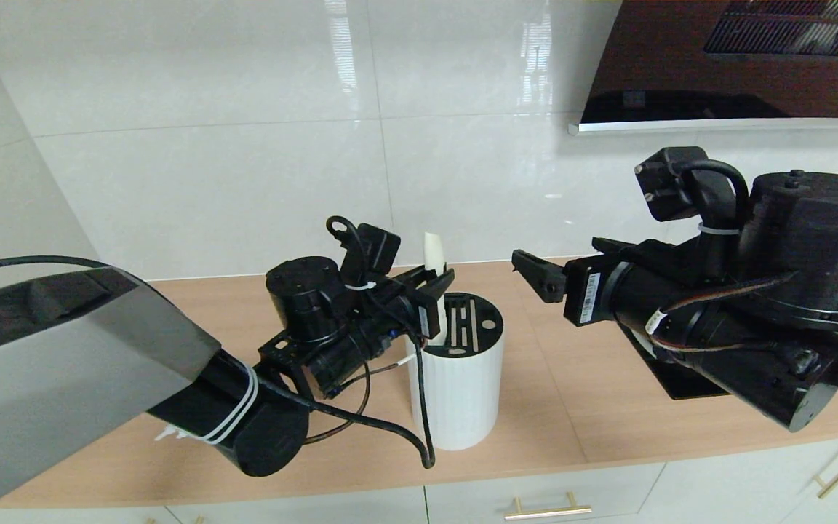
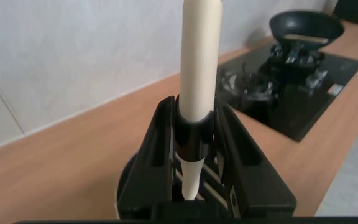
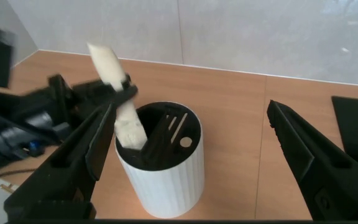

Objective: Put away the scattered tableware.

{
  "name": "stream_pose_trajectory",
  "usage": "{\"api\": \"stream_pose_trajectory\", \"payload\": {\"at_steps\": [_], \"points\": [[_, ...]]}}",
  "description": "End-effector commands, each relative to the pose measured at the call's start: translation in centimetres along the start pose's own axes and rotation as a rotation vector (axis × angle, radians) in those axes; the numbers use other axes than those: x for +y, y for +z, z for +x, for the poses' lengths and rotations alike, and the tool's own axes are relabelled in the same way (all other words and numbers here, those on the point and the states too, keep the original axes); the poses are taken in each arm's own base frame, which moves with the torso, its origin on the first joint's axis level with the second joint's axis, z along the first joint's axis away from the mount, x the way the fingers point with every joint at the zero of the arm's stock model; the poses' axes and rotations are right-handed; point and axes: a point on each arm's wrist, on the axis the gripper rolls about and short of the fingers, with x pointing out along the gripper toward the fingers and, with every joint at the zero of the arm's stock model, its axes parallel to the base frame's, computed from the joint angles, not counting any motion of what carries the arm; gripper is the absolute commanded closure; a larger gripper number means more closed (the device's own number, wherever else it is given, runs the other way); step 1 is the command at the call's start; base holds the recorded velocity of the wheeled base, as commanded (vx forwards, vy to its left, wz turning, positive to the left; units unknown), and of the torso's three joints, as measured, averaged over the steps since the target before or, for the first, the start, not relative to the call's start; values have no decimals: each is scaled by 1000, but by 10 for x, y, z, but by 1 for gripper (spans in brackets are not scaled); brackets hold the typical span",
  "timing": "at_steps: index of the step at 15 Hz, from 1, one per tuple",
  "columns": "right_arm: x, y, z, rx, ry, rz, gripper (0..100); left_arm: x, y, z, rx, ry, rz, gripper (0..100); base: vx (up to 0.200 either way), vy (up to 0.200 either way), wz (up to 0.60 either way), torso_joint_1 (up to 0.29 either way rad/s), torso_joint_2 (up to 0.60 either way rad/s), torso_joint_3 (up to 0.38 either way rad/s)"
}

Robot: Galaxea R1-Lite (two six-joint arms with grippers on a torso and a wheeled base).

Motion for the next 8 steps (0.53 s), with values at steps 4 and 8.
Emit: {"api": "stream_pose_trajectory", "payload": {"at_steps": [4, 8], "points": [[1, -1, 1, 2, 2, 0, 0, 3, -30, 9, 71, 2, -10, 100, 0, 0, 0, 0, 0, 0], [1, -2, 0, 5, 2, -2, 0, 3, -32, 10, 71, 2, -10, 100, 0, 0, 0, 0, 0, 0]]}}
